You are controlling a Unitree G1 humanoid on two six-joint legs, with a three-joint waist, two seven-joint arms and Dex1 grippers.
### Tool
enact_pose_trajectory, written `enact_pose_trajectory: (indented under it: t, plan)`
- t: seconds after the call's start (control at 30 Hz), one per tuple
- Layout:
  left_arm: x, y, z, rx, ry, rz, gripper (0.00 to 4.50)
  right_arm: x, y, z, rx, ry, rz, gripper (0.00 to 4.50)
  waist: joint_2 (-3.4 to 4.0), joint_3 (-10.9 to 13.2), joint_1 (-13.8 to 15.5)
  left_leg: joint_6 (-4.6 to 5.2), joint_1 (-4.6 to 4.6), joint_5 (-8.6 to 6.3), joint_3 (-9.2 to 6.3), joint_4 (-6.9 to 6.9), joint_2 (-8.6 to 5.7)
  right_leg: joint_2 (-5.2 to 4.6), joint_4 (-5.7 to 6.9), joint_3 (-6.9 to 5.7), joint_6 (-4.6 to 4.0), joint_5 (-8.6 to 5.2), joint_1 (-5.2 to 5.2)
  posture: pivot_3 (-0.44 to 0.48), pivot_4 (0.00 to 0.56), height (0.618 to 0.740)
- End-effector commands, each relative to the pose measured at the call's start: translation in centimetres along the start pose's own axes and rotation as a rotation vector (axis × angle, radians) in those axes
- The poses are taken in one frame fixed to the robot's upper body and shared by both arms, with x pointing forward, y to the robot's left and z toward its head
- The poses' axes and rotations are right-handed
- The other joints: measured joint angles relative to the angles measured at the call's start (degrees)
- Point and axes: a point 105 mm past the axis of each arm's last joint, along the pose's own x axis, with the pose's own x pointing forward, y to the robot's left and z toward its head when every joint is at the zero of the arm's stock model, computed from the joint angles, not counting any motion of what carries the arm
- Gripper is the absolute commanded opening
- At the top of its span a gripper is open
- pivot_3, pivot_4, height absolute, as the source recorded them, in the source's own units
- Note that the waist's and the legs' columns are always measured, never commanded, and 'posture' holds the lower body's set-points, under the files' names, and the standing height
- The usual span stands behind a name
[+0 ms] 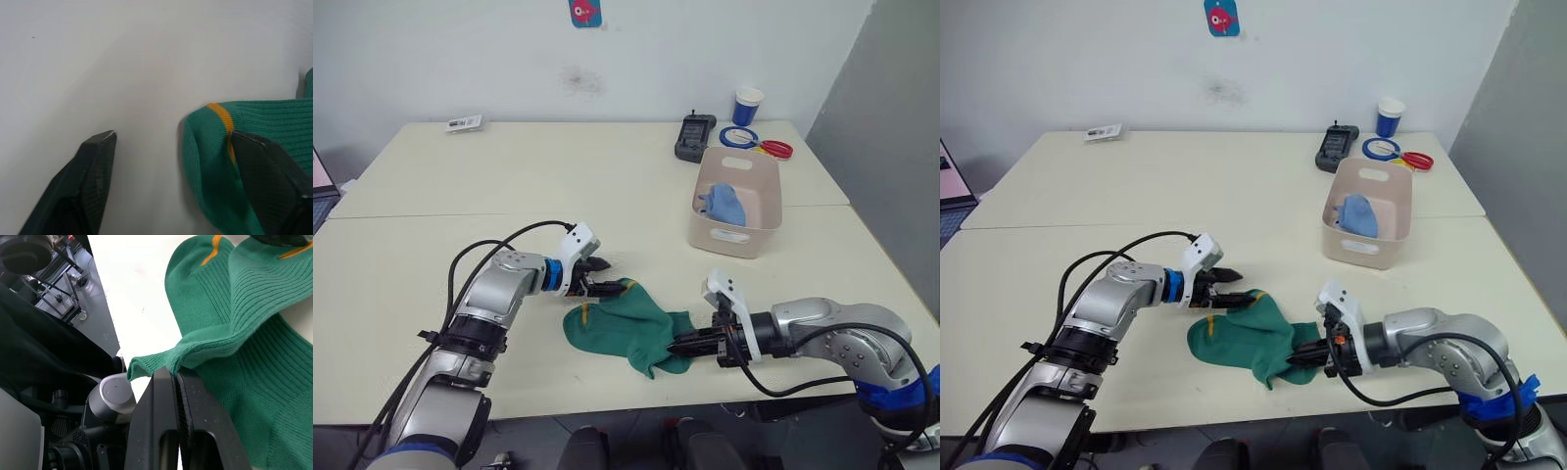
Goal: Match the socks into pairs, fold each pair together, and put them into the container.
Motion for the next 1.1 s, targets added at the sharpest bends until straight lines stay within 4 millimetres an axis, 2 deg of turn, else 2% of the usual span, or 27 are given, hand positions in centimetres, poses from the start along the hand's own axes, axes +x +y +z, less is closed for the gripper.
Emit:
enact_pose_trajectory:
  t: [0.03, 0.17, 0.3, 0.47, 0.63, 0.8, 0.93, 1.1]
  plan:
    - [0.4, -1.1, 0.1, 0.009, 0.018, -0.071, 2.52, -0.1, 0.5, 0.4, -0.033, -0.018, 0.005, 0.00, 0.00, 0.00, 0.00, 0.00, 0.00, 0.00, 0.00, 0.00, 0.00, 0.00, 0.00, 0.00, 0.00, 0.00, 0.00, 0.000, 0.150, 0.740]
    - [0.0, -2.2, 0.1, 0.029, 0.020, -0.133, 1.25, -0.1, 0.4, 0.4, -0.032, -0.022, 0.001, 0.00, 0.00, 0.00, -0.01, 0.00, 0.00, 0.00, -0.01, -0.01, 0.01, 0.01, 0.00, -0.01, 0.00, 0.00, -0.01, 0.000, 0.150, 0.740]
    - [-0.3, -2.2, 0.1, 0.026, 0.021, -0.131, 0.04, -0.1, 0.3, 0.5, -0.031, -0.024, -0.003, 0.00, 0.00, 0.00, -0.03, 0.00, 0.00, 0.00, -0.02, -0.01, 0.02, 0.02, 0.01, -0.01, 0.00, 0.00, -0.01, 0.000, 0.150, 0.740]
    - [-0.7, -1.4, 0.4, 0.027, 0.003, -0.085, 0.04, -0.1, 0.1, 0.6, -0.030, -0.027, -0.005, 0.00, 0.00, 0.00, -0.03, 0.00, 0.00, 0.00, -0.02, -0.01, 0.01, 0.02, 0.01, 0.00, 0.00, 0.00, -0.01, 0.000, 0.150, 0.740]
    - [-1.9, -1.0, 2.0, 0.008, -0.070, -0.069, 0.04, -0.2, 0.0, 0.6, -0.027, -0.027, -0.006, 0.00, 0.00, 0.00, -0.05, 0.00, 0.00, 0.00, -0.03, -0.01, 0.02, 0.02, 0.01, -0.01, 0.00, 0.00, -0.02, 0.000, 0.150, 0.740]
    - [-4.6, -2.5, 2.7, -0.027, -0.102, -0.093, 0.04, -1.4, 0.3, 1.0, -0.010, -0.040, 0.023, 0.00, 0.00, 0.01, -0.17, 0.00, 0.00, 0.00, -0.03, -0.03, 0.05, 0.02, -0.01, 0.03, 0.00, 0.00, -0.04, 0.000, 0.150, 0.740]
    - [-7.7, -4.0, 1.9, -0.123, -0.095, 0.006, 0.04, -4.4, 1.3, 2.3, 0.046, -0.036, 0.211, 0.00, 0.04, 0.07, -0.41, 0.00, 0.03, 0.00, -0.06, -0.03, 0.04, -0.02, 0.00, 0.07, 0.00, 0.00, -0.03, 0.000, 0.150, 0.740]
    - [-8.6, -6.1, 0.4, -0.184, -0.058, 0.101, 0.04, -5.5, 1.4, 2.9, 0.112, -0.010, 0.340, 0.00, 0.01, 0.07, -0.16, 0.01, 0.08, 0.00, -0.11, -0.03, 0.06, -0.13, -0.04, -0.07, 0.01, 0.00, 0.05, 0.000, 0.150, 0.740]
